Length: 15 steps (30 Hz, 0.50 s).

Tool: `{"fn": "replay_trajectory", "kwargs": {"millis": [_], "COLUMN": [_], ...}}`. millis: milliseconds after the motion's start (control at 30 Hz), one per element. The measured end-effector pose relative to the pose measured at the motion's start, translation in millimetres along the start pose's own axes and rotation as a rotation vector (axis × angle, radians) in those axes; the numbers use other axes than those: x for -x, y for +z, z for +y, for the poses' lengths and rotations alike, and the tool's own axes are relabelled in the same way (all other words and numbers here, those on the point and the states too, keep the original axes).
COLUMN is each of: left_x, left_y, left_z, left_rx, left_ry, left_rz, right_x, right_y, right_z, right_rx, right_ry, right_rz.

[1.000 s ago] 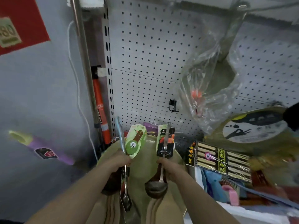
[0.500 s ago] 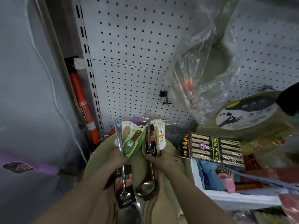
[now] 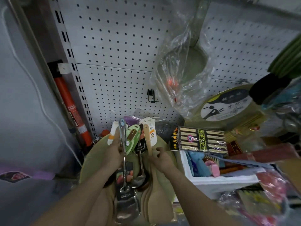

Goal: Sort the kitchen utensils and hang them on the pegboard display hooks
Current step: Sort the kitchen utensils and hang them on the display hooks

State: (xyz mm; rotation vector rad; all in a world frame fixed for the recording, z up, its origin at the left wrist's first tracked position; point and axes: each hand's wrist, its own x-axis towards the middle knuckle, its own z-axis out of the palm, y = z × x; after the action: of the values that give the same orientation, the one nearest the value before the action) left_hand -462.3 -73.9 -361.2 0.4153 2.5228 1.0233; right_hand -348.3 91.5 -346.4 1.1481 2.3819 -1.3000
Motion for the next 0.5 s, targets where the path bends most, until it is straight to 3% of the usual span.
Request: {"fn": "replay_trajectory", "kwargs": {"millis": [133,300,500], "left_x": [3.5,21.2,44.2], "left_y": [-1.4,0.0,11.4], "left_z": [13.0,41.5,91.3], "left_rx": [0.052,0.102,0.053], "left_ry": [0.135,0.183,0.362], "left_rz": [-0.092,-0.131,-0.130], "right_x": [21.1,45.3,73.3], "right_y": [-17.2,-41.7,-80.7], "right_z": [-5.2,-8.2,-3.1], "right_rx": [-0.077,-0.070,-0.051], "right_ry": [-0.034,-0.108,-0.176], "right_rz": [0.031,0.071,0.201]}}
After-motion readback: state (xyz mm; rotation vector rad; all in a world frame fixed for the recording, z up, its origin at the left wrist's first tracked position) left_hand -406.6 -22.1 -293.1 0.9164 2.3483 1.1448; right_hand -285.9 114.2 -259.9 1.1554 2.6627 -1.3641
